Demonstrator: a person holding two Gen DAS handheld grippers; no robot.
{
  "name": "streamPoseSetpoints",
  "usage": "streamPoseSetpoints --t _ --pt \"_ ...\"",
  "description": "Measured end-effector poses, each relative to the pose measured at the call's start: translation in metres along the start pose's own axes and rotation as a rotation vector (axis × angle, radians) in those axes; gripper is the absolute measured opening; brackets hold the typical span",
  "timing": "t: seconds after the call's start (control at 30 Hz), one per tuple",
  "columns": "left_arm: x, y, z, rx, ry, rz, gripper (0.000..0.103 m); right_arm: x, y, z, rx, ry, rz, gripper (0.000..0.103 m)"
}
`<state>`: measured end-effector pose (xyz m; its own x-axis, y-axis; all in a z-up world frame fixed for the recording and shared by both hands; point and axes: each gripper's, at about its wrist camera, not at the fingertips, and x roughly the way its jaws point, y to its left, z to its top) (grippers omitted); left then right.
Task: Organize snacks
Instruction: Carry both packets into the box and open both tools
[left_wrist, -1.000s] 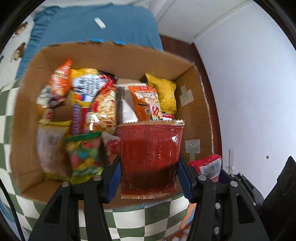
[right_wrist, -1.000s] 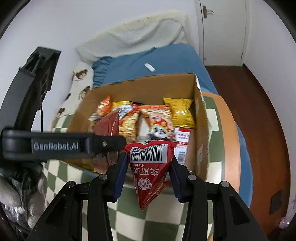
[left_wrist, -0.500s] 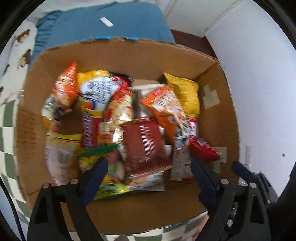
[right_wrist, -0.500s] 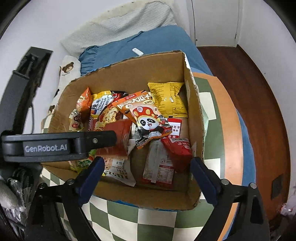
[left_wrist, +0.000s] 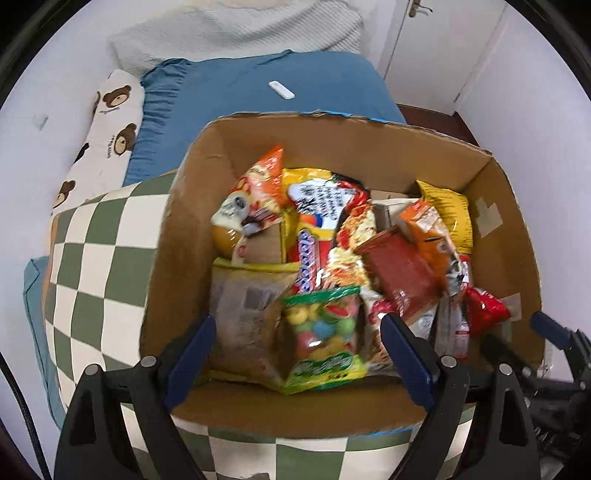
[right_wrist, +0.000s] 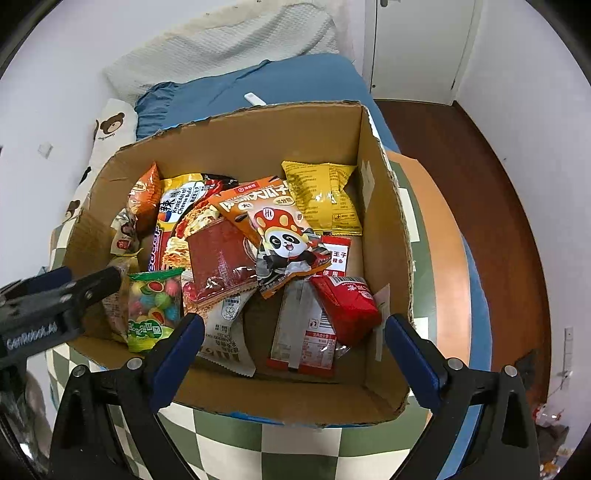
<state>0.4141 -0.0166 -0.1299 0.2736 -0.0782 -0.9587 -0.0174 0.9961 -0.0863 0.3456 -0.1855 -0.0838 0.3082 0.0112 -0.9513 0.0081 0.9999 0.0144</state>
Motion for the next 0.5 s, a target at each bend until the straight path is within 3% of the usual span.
streamPoseSetpoints --t 0.23,0.5 --pt "-0.012 0.013 -0.014 -0.018 -0.039 0.028 0.091 -0.008 0.01 -0.003 -0.015 -0.032 -0.027 0.1" --pt "-0.052 0.014 -0.041 -0.003 -0.13 0.037 0.091 -0.053 0.018 -0.015 -0.038 -0.122 -0.039 0.1"
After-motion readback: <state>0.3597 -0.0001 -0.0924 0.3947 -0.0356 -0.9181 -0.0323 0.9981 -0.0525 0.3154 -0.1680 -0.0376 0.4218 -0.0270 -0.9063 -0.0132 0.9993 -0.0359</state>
